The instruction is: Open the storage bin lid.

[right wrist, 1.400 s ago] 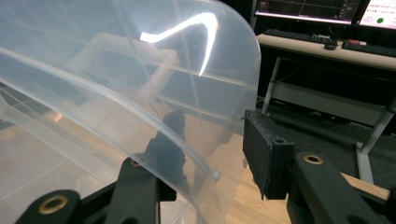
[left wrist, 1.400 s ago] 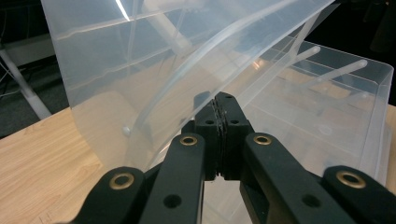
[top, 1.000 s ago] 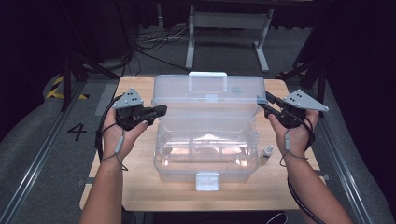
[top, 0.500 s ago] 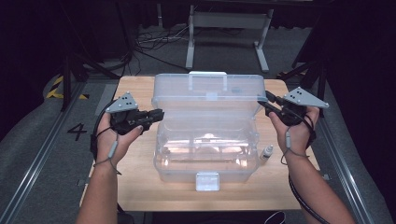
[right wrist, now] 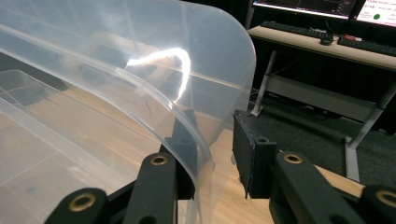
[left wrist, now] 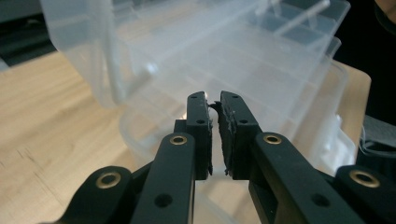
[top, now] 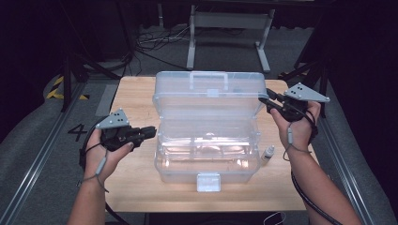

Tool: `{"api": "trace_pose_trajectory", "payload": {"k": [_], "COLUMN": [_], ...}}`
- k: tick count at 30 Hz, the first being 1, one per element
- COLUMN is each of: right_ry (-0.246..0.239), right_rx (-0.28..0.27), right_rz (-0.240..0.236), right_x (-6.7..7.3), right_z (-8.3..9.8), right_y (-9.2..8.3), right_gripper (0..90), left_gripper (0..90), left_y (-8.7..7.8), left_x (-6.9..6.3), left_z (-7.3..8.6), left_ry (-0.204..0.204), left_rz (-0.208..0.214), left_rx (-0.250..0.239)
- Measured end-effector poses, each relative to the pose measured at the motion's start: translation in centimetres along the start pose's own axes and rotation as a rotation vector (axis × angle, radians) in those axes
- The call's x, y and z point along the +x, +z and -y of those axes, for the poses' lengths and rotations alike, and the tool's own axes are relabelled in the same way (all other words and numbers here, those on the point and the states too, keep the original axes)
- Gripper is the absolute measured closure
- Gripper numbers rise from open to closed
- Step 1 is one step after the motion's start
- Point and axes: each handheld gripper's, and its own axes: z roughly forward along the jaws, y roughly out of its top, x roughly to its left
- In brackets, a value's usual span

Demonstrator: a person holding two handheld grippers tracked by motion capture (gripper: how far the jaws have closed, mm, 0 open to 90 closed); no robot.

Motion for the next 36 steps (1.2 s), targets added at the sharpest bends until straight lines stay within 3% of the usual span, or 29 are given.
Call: {"api": "trace_pose_trajectory", "payload": {"k": [1,7,12,13,16,18,22,36], "right_ry": [-0.001,0.008,0.013,0.016,0.014,0.016,0.024,0.025], "right_rx": [0.001,0.01,0.01,0.012,0.014,0.013,0.017,0.04], "right_rz": [0.0,-0.004,-0.007,-0.008,-0.014,-0.014,-0.017,-0.025], "right_x": [0.0,-0.3,-0.4,-0.4,-0.5,-0.6,-0.7,-0.9], "right_z": [0.0,-0.3,-0.4,-0.4,-0.4,-0.4,-0.4,-0.8], "right_y": [0.1,0.3,0.5,0.5,0.5,0.6,0.7,0.9], "right_gripper": [70.9,70.9,71.0,71.0,70.9,70.8,70.8,70.8], "left_gripper": [82.8,83.0,83.4,82.4,82.4,82.5,82.7,86.4], "left_y": [0.0,0.7,1.3,1.4,2.0,2.5,3.0,3.0], "left_x": [-0.4,-1.3,-1.5,-1.5,-1.7,-1.9,-1.9,-1.9], "left_z": [1.1,3.2,3.9,4.1,4.7,4.9,5.0,5.4], "left_ry": [0.001,0.014,0.021,0.012,0.029,0.036,0.03,0.022], "left_rz": [0.027,0.069,0.108,0.128,0.132,0.152,0.181,0.195], "left_rx": [0.017,0.074,0.113,0.128,0.197,0.218,0.225,0.204]}}
